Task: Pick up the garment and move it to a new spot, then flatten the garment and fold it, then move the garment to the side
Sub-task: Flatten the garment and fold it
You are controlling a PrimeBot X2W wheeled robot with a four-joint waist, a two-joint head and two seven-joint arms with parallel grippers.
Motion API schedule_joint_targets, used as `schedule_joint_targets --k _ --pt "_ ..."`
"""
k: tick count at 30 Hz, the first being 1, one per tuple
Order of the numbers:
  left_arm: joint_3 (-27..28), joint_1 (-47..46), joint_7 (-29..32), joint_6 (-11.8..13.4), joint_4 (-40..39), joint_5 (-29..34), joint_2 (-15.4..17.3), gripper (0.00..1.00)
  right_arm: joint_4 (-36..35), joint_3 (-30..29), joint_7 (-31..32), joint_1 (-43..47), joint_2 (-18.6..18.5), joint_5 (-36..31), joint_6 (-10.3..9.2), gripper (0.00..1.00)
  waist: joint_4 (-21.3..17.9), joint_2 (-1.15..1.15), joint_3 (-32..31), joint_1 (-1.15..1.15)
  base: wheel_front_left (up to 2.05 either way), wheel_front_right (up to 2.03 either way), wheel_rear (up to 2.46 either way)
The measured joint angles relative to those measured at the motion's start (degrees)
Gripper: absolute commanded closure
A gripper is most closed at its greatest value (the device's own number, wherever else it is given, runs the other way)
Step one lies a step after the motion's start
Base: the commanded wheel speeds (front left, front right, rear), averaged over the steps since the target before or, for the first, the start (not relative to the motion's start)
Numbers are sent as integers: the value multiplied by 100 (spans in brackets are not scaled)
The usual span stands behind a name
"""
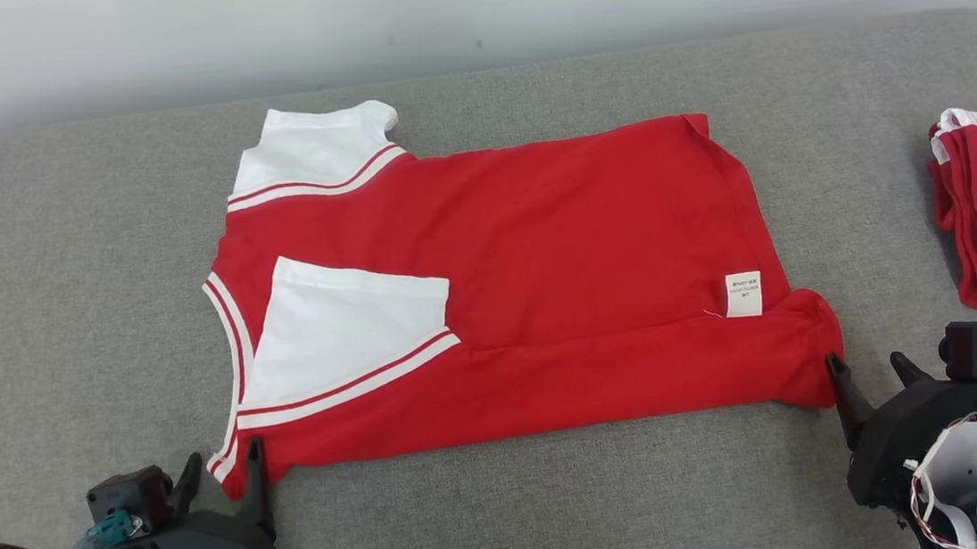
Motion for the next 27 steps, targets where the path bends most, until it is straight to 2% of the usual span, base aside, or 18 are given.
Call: schedule_joint_targets --k 4,15,20,21,22,23,24,25,27 --pt "7 -18 212 85 -13 -96 -56 0 1 -29 2 -89 0 -43 0 0 -11 0 43 0 0 0 0" --pt "-8 43 639 35 -352 -321 49 0 -10 -187 112 -82 0 -94 0 0 -20 0 113 0 0 0 0" --pt "3 226 783 90 -665 -417 62 2 -7 -200 110 -82 0 -92 0 0 -29 0 117 0 0 0 0" --pt "2 267 814 90 -721 -435 62 14 -5 -205 108 -82 0 -92 0 0 -26 0 119 1 0 0 0" --pt "2 286 839 90 -777 -456 67 50 -4 -211 107 -82 0 -92 0 0 -22 0 123 1 0 0 0" --pt "2 301 871 89 -820 -474 77 69 -4 -215 107 -82 0 -92 0 0 -17 0 129 1 0 0 0" --pt "2 319 871 89 -845 -472 92 94 -4 -219 105 -82 0 -92 0 0 -13 0 136 1 0 0 0" --pt "5 336 857 91 -866 -470 103 100 -4 -218 105 -84 0 -92 0 0 -9 0 143 1 0 0 0" --pt "9 356 823 96 -881 -471 103 100 7 -208 107 -92 0 -93 0 0 -3 0 151 1 0 0 0"
